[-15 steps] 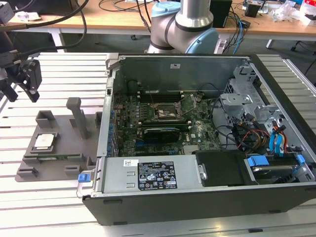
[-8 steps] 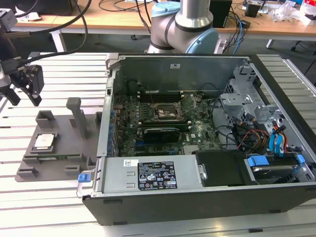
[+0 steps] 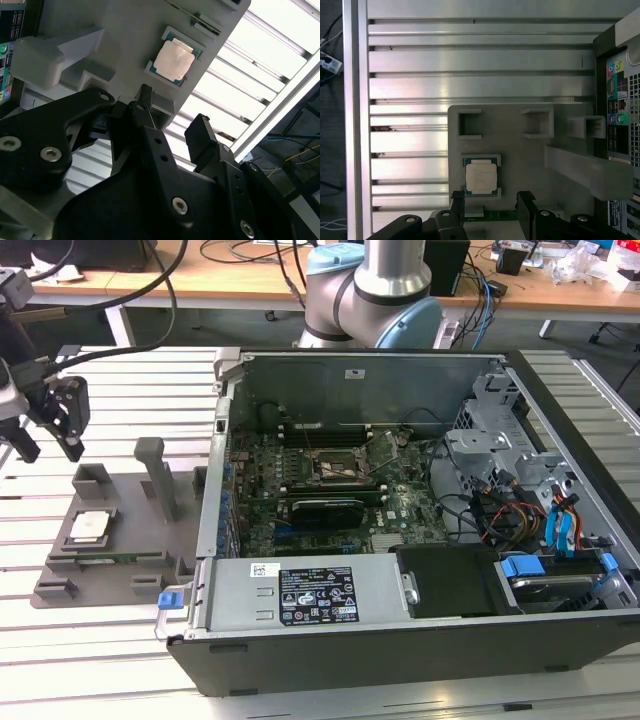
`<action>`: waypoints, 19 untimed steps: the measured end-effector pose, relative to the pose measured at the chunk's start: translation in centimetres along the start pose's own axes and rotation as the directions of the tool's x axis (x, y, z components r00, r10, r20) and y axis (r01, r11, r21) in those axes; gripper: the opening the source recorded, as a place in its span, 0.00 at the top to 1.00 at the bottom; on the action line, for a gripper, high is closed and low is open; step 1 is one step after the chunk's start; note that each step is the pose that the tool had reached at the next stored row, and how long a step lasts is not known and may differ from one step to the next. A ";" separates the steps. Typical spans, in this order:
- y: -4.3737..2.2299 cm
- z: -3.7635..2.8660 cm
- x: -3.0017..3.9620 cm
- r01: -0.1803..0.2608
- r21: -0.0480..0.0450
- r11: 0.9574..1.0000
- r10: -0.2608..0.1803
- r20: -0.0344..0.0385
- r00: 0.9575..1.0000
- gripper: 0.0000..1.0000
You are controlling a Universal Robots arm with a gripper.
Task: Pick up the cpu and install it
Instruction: 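Pick up the cpu and move it towards the insertion slot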
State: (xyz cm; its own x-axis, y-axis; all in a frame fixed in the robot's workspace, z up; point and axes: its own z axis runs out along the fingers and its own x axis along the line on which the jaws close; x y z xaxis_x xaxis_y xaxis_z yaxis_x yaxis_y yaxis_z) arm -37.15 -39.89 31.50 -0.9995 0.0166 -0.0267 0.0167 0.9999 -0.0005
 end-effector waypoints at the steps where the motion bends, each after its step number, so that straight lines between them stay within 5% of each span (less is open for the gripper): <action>1: 0.00 0.11 0.00 0.000 0.000 1.000 0.000 0.000 1.000 0.45; 19: 0.00 0.93 0.03 0.000 0.000 1.000 0.000 0.000 1.000 0.45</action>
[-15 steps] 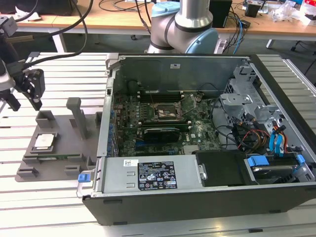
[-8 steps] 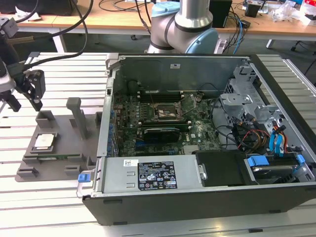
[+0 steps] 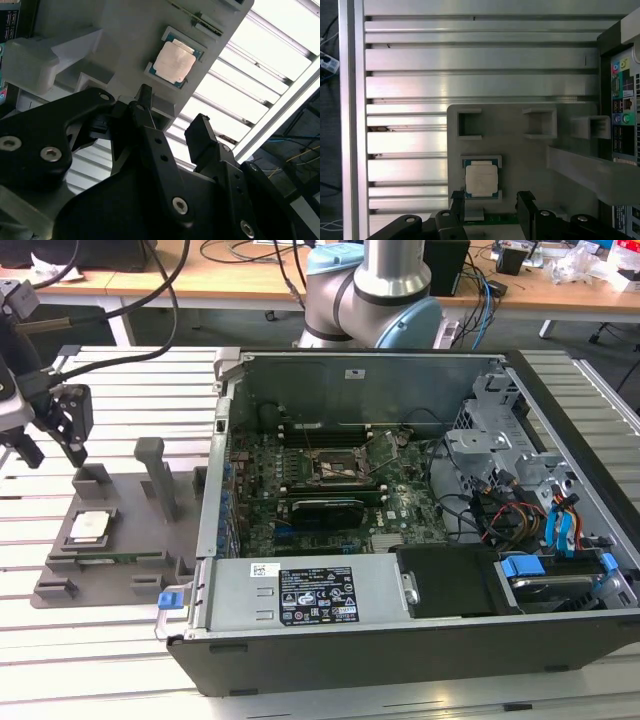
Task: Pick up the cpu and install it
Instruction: 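Pick up the cpu and move it towards the insertion slot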
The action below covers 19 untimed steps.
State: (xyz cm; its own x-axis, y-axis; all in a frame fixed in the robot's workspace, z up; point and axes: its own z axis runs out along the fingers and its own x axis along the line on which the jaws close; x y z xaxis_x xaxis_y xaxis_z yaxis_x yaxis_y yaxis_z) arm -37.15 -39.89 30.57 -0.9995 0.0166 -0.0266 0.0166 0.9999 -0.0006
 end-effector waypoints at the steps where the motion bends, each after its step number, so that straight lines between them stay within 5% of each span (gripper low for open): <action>1: 0.00 0.03 0.00 0.000 0.000 1.000 0.000 0.000 1.000 0.45; 11: 0.00 0.47 0.01 0.000 0.000 1.000 0.000 0.000 1.000 0.45; 19: 0.00 1.71 0.04 0.024 0.003 1.000 -0.024 0.000 1.000 0.45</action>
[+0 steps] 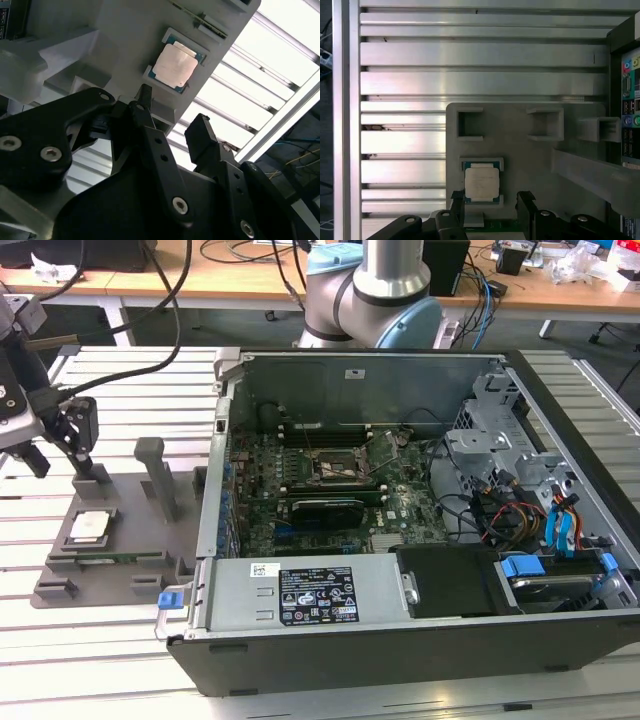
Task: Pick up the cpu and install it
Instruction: 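Pick up the cpu and move it towards the insertion slot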
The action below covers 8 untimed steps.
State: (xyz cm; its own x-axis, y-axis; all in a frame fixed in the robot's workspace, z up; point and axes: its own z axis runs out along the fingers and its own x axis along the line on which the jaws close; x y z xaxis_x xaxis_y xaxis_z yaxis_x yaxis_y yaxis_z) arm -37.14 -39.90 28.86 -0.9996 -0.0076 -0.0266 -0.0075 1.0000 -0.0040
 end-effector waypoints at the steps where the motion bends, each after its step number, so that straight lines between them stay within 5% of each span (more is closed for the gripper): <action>1: 0.00 0.07 0.01 0.004 0.002 1.000 -0.004 0.000 1.000 0.45; 4: 0.01 0.75 0.03 0.007 0.003 1.000 -0.007 0.000 1.000 0.45; 8: 0.01 0.76 0.03 0.007 0.003 1.000 -0.007 0.000 1.000 0.45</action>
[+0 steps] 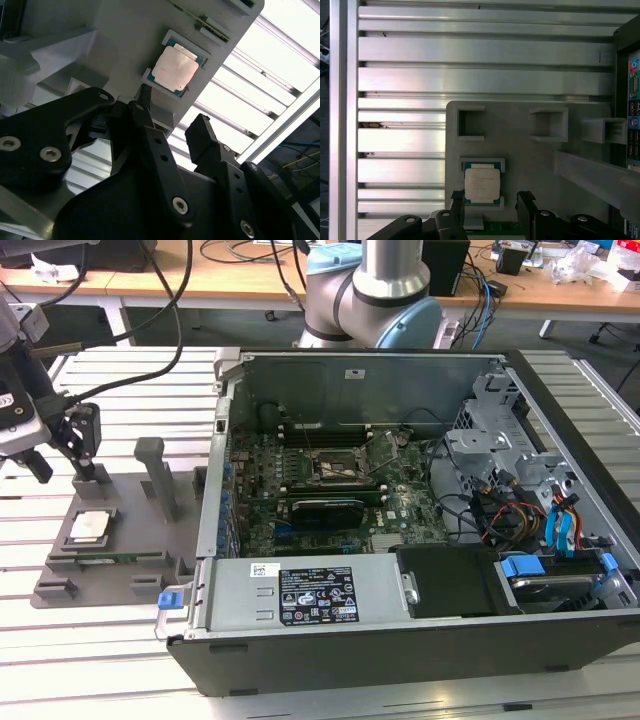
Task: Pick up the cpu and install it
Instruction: 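Pick up the cpu and move it towards the insertion slot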
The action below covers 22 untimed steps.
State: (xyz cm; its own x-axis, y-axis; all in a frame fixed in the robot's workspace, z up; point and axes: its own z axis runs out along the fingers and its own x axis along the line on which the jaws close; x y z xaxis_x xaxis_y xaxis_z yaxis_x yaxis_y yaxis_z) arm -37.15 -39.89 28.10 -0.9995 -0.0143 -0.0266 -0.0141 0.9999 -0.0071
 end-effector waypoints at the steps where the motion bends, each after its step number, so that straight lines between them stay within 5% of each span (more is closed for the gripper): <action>1: 0.00 0.00 0.00 0.000 0.000 1.000 0.000 0.000 1.000 0.44; 4: 0.00 0.09 -0.01 0.000 0.001 1.000 0.000 0.000 1.000 0.38; 7: 0.00 0.22 0.01 0.006 0.026 1.000 -0.006 0.000 1.000 0.38; 22: 0.01 1.04 0.03 0.021 0.026 0.999 -0.021 0.000 1.000 0.38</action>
State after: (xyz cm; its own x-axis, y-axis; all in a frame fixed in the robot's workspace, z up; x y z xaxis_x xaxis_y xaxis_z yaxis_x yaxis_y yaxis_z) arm -37.15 -39.89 27.06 -0.9990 -0.0349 -0.0263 -0.0340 0.9989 -0.0335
